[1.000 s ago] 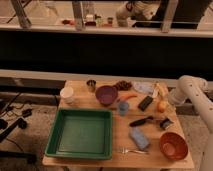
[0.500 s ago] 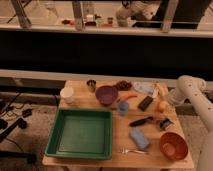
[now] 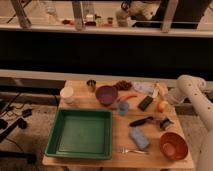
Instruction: Place apple in tray
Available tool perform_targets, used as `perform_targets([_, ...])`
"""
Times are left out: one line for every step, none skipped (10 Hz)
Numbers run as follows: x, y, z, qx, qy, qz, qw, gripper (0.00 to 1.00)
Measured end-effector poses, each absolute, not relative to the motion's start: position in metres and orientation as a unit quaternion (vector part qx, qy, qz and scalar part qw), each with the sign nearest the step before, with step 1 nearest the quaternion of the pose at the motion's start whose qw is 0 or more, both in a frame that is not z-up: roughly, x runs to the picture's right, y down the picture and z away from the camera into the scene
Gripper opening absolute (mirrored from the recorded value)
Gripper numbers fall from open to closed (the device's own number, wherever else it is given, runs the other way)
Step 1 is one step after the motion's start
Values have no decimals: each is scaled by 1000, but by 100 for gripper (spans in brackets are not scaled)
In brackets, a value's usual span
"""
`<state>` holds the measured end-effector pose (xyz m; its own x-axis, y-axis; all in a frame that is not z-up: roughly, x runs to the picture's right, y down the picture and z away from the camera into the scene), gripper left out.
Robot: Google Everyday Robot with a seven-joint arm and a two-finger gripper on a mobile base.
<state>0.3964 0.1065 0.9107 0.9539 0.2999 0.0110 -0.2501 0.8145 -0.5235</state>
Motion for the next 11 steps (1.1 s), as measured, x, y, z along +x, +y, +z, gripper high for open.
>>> perform_targets([396, 106, 911, -268, -47, 145, 951, 63])
perform_targets([396, 106, 912, -268, -48, 144, 951, 59])
perform_targets([396, 106, 912, -268, -49, 144, 951, 59])
perform_targets([397, 107, 912, -270, -50, 144, 951, 59])
perform_targets([397, 108, 912, -273, -50, 144, 950, 59])
perform_targets([397, 108, 912, -275, -51, 143, 949, 59])
perform_targets([397, 108, 912, -276, -52, 142, 949, 59])
perform_targets([397, 108, 912, -275, -56, 145, 949, 54])
perform_targets([398, 106, 909, -273, -60, 149, 949, 46])
perform_targets([403, 101, 903, -267, -63, 154, 949, 36])
perform_targets([405, 99, 899, -263, -68, 158, 950, 26])
